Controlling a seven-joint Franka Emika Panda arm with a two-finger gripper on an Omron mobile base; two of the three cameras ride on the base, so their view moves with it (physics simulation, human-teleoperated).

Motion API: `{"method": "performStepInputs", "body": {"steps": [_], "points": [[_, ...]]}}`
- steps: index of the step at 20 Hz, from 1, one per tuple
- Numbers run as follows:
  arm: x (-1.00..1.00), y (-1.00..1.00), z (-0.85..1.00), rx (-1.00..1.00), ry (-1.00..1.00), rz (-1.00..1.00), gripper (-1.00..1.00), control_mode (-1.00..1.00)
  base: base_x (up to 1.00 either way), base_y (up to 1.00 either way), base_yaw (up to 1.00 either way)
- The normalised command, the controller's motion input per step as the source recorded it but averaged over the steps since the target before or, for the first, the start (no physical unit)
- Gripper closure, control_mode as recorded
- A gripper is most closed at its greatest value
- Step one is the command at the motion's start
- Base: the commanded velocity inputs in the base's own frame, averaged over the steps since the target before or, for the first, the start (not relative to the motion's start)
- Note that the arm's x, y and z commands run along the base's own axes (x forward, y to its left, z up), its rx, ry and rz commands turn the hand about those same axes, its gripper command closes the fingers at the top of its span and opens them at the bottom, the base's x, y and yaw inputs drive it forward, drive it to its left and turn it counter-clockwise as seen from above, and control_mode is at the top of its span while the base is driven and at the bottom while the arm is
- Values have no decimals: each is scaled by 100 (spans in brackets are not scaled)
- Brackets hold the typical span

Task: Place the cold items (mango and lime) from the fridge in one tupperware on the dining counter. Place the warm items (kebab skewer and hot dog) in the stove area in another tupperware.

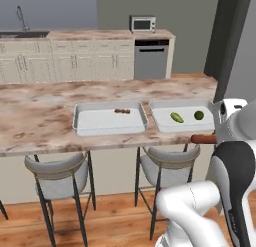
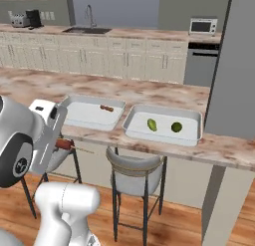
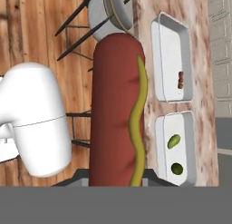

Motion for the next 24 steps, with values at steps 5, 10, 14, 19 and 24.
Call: {"method": "performStepInputs", "body": {"steps": [5, 10, 14, 19, 24], "points": [[0, 0, 0, 0, 0, 0, 100, 100, 23, 30, -21], [0, 0, 0, 0, 0, 0, 100, 100, 47, 37, -18], [0, 0, 0, 0, 0, 0, 100, 100, 51, 48, -20], [0, 0, 0, 0, 0, 0, 100, 100, 35, 45, -23], [0, 0, 0, 0, 0, 0, 100, 100, 26, 45, -27]]}}
